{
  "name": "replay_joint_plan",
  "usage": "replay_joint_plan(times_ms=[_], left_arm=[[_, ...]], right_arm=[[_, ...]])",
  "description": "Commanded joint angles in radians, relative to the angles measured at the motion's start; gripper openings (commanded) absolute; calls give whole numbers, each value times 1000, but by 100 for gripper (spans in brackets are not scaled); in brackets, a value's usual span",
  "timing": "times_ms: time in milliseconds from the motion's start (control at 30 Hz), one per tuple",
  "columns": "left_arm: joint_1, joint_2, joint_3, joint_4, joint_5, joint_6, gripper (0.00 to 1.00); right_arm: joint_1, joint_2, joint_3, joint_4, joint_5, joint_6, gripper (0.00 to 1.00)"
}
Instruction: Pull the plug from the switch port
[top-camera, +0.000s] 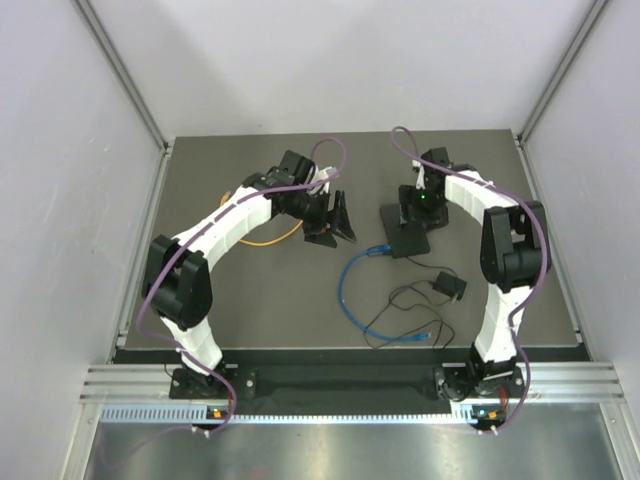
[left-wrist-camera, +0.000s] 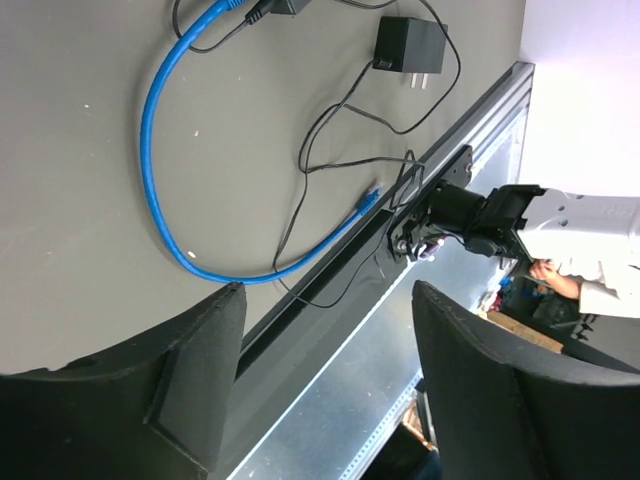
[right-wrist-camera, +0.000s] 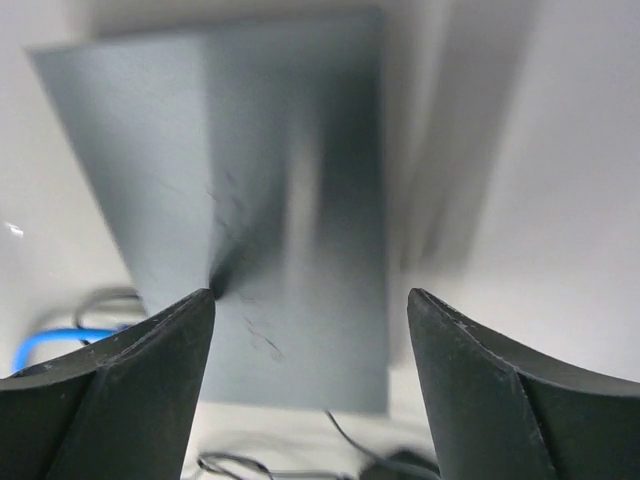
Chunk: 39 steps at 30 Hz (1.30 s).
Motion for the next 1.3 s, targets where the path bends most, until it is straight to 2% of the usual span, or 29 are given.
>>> replay_joint_plan(times_ms=[0,67,133,200,333,400,533,667,800,933,1067,1167,1267], left_arm=[[1,12,1,58,43,-23,70],[-8,35,26,83,46,-38,69],[-22,42,25,126,-9,-53,70],[-23,65,28,167,3,-135,69],[-57,78,29,198,-33,-161,70],[-59,89,41,181,-47,-179,71],[-69,51,20,218,-87,-187,75],[-69,19,-40,290,-67,-155,87],[-71,74,18,279,-24,-117,98],[-69,137,61,270,-6,-55,99],[-69,163,61,257,20,-46,99],[-72,138,-1,375,-36,-48,99],[-85,111,25,351,-229,28,99]], right_arm=[[6,-97,40,-92,99,-4,78],[6,-145,11,-71,107,-23,80],[6,-149,-11,-69,84,-33,80],[8,-155,-23,-62,49,-35,80],[6,-183,-49,-27,63,32,80],[9,-216,-70,-4,19,57,80],[28,-258,-103,24,9,111,80],[38,-263,-106,49,-2,134,81],[49,-273,-118,44,92,123,87],[49,-293,-141,38,177,123,100],[48,-312,-120,-26,233,120,100],[45,-339,-149,-20,221,117,100],[43,-350,-159,-22,175,86,100]])
